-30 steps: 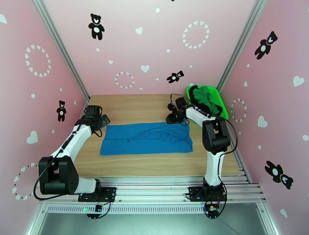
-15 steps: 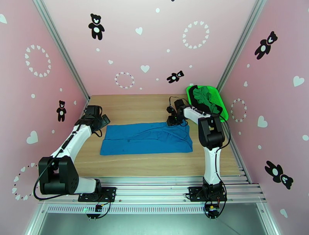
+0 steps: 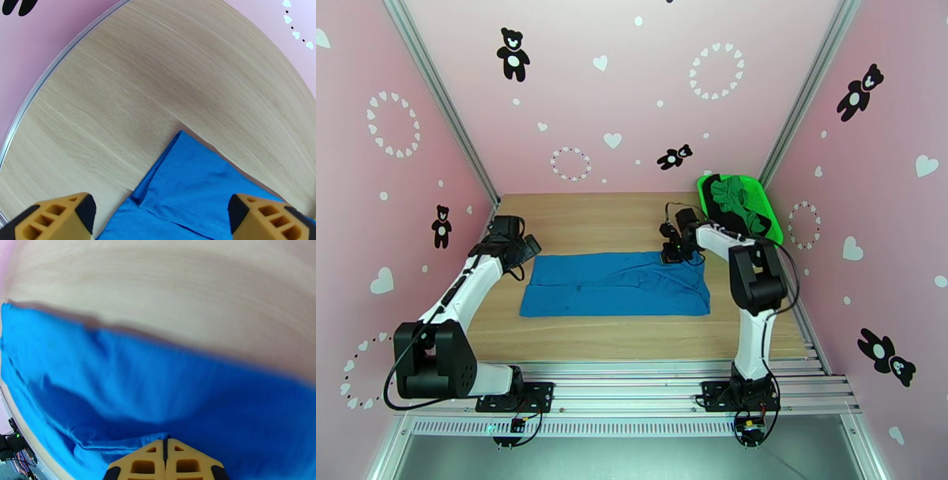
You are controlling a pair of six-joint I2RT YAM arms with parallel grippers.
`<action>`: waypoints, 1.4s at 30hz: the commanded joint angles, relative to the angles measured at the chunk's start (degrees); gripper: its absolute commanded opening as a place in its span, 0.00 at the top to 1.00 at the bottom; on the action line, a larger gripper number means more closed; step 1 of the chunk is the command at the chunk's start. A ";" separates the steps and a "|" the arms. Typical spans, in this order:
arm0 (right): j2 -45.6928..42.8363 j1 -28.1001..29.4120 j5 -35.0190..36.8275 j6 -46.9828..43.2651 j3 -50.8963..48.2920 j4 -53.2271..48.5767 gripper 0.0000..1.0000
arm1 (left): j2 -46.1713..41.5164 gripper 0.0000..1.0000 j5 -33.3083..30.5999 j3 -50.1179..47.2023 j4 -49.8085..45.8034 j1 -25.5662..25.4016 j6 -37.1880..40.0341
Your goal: Fold and stack the mixed laundry pile
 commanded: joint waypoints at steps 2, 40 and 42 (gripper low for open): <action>-9.91 3.79 3.38 5.54 -8.43 2.76 1.00 | -1.92 0.06 0.80 0.70 -0.53 -0.47 -0.26; -0.70 0.12 18.37 14.59 -6.02 0.70 1.00 | 31.77 0.41 -1.34 15.94 -4.76 -11.08 -7.24; 2.61 0.03 18.52 14.58 -2.97 0.02 1.00 | 34.41 0.40 -3.87 17.75 -8.68 -11.15 -8.62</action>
